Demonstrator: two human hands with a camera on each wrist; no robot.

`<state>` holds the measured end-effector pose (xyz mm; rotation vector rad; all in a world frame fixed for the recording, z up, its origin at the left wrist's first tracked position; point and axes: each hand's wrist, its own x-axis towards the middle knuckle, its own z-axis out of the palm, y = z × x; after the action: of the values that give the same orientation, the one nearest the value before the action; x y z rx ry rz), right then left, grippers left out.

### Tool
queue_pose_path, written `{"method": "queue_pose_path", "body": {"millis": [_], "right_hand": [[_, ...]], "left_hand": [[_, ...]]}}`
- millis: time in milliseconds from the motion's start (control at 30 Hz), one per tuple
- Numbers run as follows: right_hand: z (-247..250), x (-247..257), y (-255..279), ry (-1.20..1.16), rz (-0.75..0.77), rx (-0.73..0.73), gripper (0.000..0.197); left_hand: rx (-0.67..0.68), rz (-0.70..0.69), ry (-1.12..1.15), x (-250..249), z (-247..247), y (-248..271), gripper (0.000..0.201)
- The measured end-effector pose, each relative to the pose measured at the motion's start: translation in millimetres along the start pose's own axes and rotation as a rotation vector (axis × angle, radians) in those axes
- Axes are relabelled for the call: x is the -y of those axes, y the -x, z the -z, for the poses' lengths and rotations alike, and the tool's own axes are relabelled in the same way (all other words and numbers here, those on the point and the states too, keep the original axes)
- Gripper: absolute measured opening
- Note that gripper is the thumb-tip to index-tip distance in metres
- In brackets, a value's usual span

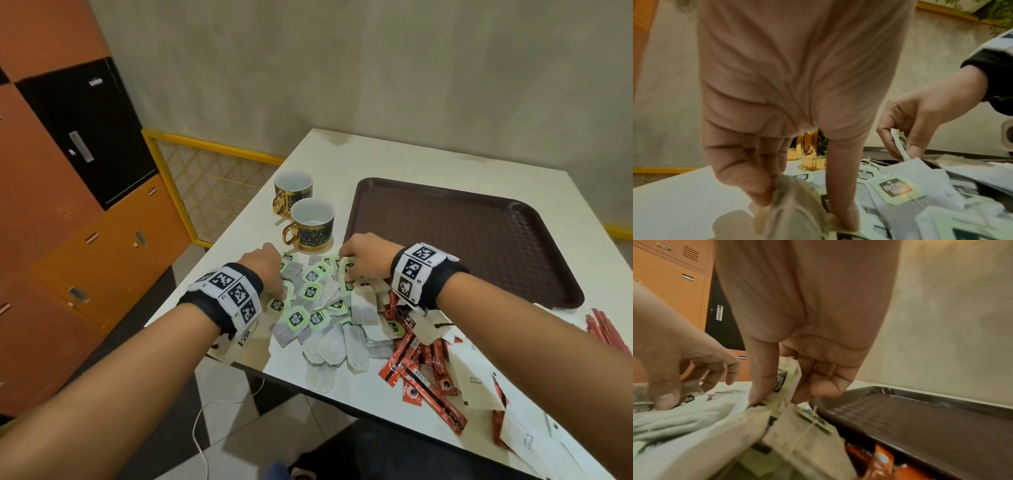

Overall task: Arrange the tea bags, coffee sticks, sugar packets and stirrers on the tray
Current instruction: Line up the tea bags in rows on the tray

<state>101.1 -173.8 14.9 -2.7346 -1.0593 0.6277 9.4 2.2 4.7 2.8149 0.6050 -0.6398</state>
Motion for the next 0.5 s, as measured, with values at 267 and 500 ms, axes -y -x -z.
{"method": "queue_pose_path", "body": {"millis": [267, 500], "right_hand": [[39.6, -10.8, 13.6, -0.251, 0.015, -0.231, 0.030], [69.4, 10.9, 46.5, -0.776, 0.173, -0.217, 0.014]], "left_hand": [[-0.034, -0.149, -0.054, 12.9, 25.1, 8.3, 0.021], [-0.049, -0.247, 0.994, 1.3, 43.4, 27.5, 0.008]]}}
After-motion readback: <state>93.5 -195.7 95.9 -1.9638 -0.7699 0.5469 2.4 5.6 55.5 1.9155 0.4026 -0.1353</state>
